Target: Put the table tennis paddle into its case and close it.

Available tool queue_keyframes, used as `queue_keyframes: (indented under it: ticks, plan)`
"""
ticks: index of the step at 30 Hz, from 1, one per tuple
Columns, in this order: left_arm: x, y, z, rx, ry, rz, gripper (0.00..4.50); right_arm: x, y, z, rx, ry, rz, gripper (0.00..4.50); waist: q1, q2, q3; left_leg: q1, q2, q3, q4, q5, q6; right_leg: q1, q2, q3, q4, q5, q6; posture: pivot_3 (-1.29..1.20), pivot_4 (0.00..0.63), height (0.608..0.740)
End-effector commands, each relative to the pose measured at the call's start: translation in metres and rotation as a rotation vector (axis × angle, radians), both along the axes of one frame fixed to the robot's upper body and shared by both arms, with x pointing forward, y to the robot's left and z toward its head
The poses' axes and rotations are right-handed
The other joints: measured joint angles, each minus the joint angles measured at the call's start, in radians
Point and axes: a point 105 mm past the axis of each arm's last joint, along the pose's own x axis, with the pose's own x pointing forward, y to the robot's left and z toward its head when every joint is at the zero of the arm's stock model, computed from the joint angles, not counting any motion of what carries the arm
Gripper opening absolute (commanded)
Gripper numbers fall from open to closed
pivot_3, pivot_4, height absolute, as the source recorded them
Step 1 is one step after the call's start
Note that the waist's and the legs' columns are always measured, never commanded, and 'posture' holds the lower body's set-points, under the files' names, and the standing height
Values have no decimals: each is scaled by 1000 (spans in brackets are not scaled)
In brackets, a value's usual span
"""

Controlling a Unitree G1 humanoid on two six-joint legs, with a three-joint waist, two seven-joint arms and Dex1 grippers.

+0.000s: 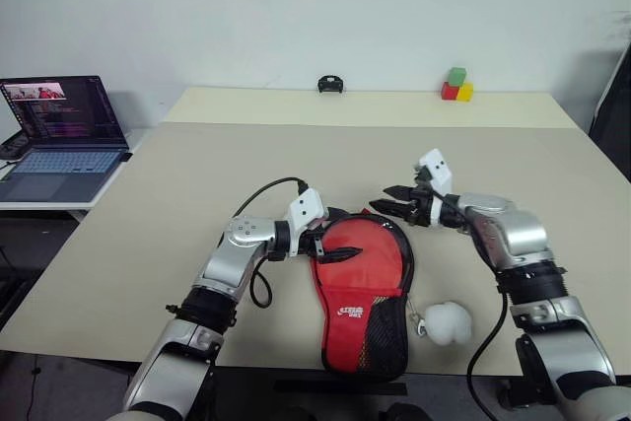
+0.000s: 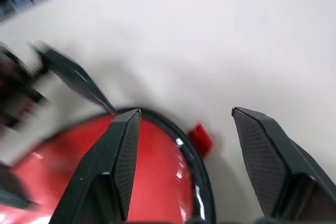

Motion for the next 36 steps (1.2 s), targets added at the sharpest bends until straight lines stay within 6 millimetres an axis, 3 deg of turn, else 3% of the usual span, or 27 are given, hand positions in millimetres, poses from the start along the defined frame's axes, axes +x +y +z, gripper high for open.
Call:
queue_keyframes:
  ticks: [1, 7, 16, 19, 24, 36]
  plan:
    - [4, -9, 6, 11, -42, -40, 4321, -26, -3, 14, 25, -13, 36, 3031, 0, 0, 0, 0, 0, 0, 0, 0, 0, 0, 0, 0, 0, 0, 0, 0, 150, 740]
    - [5, -26, 1, 22, -38, -101, 4321, -80, -27, 14, -39, 41, 67, 3031, 4, -1, 1, 0, -1, 0, 0, -1, 2, 0, 0, 0, 0, 0, 0, 0, 150, 740]
    - [-2, -44, -22, 57, -14, -170, 4321, -134, -60, 12, -142, 117, 47, 3031, 4, -4, 2, 1, -1, 0, 0, -2, 6, 2, 0, 0, 1, 0, 0, 0, 150, 740]
    - [-4, -47, -27, 68, -15, -180, 4321, -140, -64, 4, -155, 149, 27, 3209, 4, -5, 3, 2, -1, 0, 0, -2, 6, 3, 0, 0, 1, 0, 0, 0, 150, 740]
    - [-3, -48, -28, 68, -19, -187, 4321, -143, -65, -12, -206, 179, 14, 4461, 6, -7, 4, 7, -1, 0, 0, -1, 7, 9, 0, -1, 1, 0, 0, 0, 150, 740]
    - [-1, -46, -31, 79, -24, -175, 4321, -143, -66, -54, -278, 254, 36, 4461, 9, -8, 5, 12, -2, -1, 0, -1, 7, 13, 0, -1, 0, 0, 0, 0, 150, 740]
